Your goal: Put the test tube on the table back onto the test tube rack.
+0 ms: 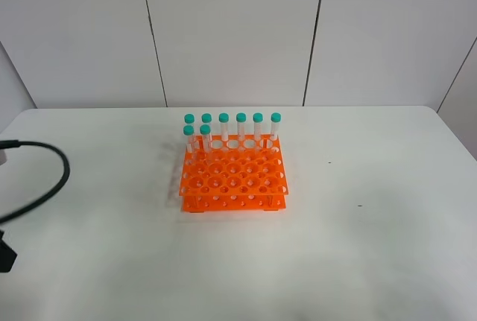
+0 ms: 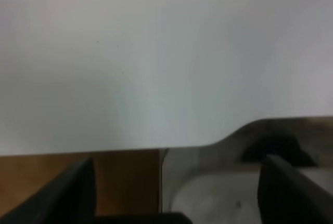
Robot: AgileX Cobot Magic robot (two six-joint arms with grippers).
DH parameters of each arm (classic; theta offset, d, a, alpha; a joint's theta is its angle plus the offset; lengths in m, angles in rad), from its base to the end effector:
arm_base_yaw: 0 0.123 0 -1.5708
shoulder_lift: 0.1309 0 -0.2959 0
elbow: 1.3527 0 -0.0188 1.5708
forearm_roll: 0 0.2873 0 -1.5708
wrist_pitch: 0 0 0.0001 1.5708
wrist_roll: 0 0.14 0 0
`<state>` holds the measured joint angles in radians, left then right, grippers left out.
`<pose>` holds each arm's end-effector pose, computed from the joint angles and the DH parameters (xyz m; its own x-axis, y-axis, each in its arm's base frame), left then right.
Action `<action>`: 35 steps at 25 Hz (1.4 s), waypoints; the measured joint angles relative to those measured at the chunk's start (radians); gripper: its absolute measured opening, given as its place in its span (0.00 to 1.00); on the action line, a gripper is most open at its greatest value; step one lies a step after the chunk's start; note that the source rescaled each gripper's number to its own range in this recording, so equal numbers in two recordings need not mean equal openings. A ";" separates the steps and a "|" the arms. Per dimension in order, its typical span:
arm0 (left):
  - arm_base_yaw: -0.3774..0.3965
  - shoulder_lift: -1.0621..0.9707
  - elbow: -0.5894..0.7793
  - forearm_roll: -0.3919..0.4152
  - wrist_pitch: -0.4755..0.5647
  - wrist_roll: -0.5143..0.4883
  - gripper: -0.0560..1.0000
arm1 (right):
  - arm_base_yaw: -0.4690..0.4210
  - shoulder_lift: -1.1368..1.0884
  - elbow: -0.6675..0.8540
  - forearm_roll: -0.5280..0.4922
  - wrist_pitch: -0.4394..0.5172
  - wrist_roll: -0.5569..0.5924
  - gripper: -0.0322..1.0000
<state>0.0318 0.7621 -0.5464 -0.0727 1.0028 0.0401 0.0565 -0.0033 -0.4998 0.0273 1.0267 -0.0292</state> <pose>0.1615 -0.0034 0.2089 -0.9040 -0.0278 -0.4266 -0.0048 0.9985 -0.0550 0.0613 0.0067 0.2770 -0.4206 -0.0389 -0.9064 -0.0839 0.9965 -0.0038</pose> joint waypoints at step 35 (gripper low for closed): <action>-0.063 -0.769 0.063 0.050 0.048 -0.040 0.97 | 0.000 0.000 0.000 0.000 0.000 0.000 1.00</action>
<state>-0.0313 -0.0067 -0.4834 -0.0229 1.0504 0.0000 0.0565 -0.0033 -0.4998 0.0273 1.0267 -0.0292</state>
